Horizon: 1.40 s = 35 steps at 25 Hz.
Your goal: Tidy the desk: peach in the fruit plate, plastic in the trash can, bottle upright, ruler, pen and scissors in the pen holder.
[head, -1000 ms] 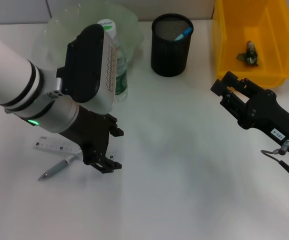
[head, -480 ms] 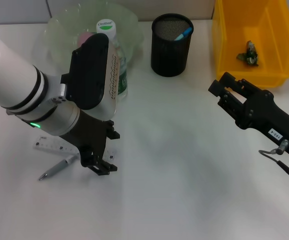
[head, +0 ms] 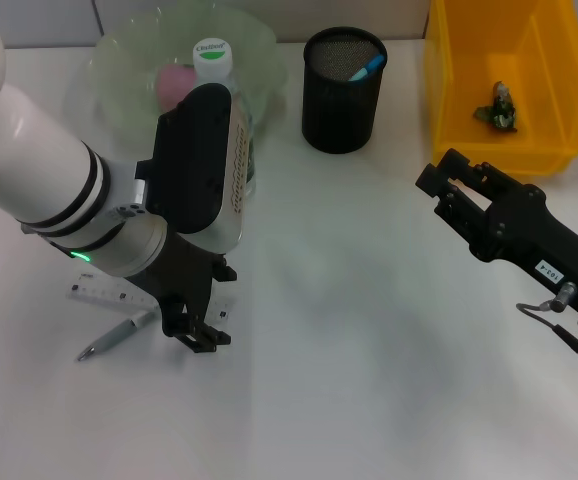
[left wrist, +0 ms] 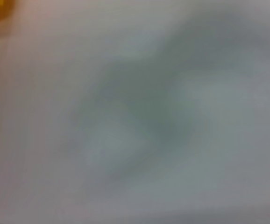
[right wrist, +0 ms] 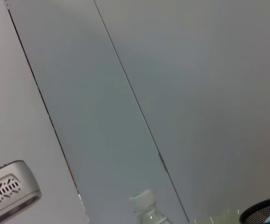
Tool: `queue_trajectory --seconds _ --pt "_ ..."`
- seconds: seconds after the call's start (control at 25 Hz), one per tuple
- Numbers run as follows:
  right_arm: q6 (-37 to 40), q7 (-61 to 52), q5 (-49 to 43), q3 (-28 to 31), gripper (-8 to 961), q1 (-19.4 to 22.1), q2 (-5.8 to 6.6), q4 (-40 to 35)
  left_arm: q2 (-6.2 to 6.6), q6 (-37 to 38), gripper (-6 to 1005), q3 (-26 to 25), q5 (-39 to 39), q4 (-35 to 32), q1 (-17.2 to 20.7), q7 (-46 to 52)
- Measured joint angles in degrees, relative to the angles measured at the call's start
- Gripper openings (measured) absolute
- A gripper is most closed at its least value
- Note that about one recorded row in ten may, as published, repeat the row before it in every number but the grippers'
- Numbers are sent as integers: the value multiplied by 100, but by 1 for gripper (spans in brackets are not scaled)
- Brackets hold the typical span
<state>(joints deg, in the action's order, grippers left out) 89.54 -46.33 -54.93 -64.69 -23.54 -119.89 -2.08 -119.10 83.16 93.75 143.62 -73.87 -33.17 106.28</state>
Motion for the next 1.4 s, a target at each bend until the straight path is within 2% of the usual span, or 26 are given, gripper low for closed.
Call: queue_trajectory --seconds 0.6,1.4 --pt "-32 1 0 0 430 -7 0 -3 0 -50 738 16 239 67 -47 72" --pt "-91 -36 -1 0 427 -46 0 1 -5 -41 738 129 187 151 -67 92"
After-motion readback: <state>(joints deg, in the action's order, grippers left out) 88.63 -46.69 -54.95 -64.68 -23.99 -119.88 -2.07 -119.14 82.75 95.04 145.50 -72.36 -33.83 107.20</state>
